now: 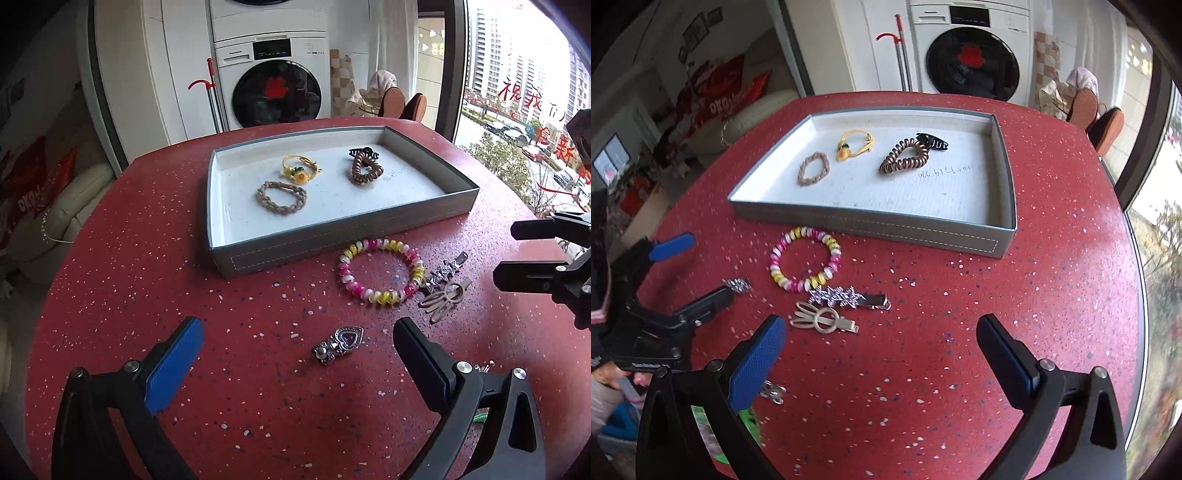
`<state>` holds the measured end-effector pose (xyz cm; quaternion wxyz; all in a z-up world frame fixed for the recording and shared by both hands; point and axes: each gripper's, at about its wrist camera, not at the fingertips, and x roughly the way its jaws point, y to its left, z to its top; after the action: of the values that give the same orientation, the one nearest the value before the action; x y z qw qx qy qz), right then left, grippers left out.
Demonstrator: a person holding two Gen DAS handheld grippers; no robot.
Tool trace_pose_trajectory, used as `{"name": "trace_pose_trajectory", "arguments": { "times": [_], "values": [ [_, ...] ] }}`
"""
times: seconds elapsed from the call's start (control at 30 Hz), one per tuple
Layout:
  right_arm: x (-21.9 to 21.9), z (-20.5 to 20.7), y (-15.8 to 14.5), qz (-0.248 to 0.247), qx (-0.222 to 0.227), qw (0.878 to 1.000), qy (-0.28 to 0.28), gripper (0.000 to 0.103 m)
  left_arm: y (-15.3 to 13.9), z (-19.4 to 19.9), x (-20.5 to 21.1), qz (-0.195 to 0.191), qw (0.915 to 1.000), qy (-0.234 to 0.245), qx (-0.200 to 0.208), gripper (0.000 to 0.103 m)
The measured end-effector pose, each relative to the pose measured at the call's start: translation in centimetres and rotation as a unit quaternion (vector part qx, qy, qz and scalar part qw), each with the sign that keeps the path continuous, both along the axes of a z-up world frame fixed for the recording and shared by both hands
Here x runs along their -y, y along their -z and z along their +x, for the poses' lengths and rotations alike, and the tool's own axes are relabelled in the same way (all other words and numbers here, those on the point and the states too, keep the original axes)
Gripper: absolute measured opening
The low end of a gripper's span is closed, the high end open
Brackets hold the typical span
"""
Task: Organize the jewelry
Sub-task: 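Move both tools back toward the heart pendant and star hair clip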
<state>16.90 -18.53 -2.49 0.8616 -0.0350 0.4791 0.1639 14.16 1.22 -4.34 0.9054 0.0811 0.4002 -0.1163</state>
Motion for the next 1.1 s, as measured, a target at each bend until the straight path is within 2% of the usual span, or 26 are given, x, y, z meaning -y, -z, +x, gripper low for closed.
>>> {"name": "trace_pose_trajectory", "arguments": {
  "times": [0.1, 0.17, 0.27, 0.47, 0.6, 0.7, 0.77, 0.9, 1.0, 1.1],
  "values": [
    [0.1, 0.3, 0.6, -0.007, -0.004, 1.000, -0.017, 0.086, 0.1, 0.0, 0.2, 0.000, 1.0000, 0.002, -0.003, 0.103],
    [0.1, 0.7, 1.0, -0.016, -0.004, 0.999, -0.028, 0.073, 0.2, 0.1, 0.1, -0.001, 1.0000, 0.001, -0.007, 0.103],
    [-0.2, 1.1, 1.3, -0.037, 0.005, 0.998, -0.057, 0.065, 0.4, 0.4, 0.0, 0.000, 0.9999, 0.001, -0.012, 0.103],
    [-1.1, 1.8, 1.0, -0.045, 0.011, 0.991, -0.123, 0.061, 0.9, 0.6, -0.1, 0.002, 0.9997, 0.010, -0.023, 0.103],
    [-2.0, 1.7, 1.1, -0.043, -0.003, 0.986, -0.158, 0.058, 1.4, 1.0, 0.2, 0.011, 0.9992, 0.016, -0.036, 0.103],
    [-2.3, 1.3, 1.2, -0.031, -0.014, 0.986, -0.163, 0.049, 1.3, 0.8, 0.2, 0.011, 0.9991, 0.022, -0.036, 0.103],
    [-2.6, 1.0, 1.5, -0.019, -0.031, 0.985, -0.169, 0.044, 1.3, 0.6, 0.3, 0.011, 0.9990, 0.026, -0.035, 0.099],
    [-2.4, 0.3, 1.1, 0.008, -0.035, 0.984, -0.174, 0.044, 1.1, 0.4, 0.4, 0.008, 0.9990, 0.028, -0.035, 0.097],
    [-1.7, 0.5, 0.8, -0.012, -0.023, 0.987, -0.156, 0.044, 1.1, 0.3, 0.2, 0.009, 0.9989, 0.031, -0.035, 0.097],
    [-1.3, 0.8, 0.6, -0.012, -0.021, 0.989, -0.148, 0.044, 1.0, 0.4, 0.1, 0.006, 0.9988, 0.031, -0.036, 0.097]
  ]
}}
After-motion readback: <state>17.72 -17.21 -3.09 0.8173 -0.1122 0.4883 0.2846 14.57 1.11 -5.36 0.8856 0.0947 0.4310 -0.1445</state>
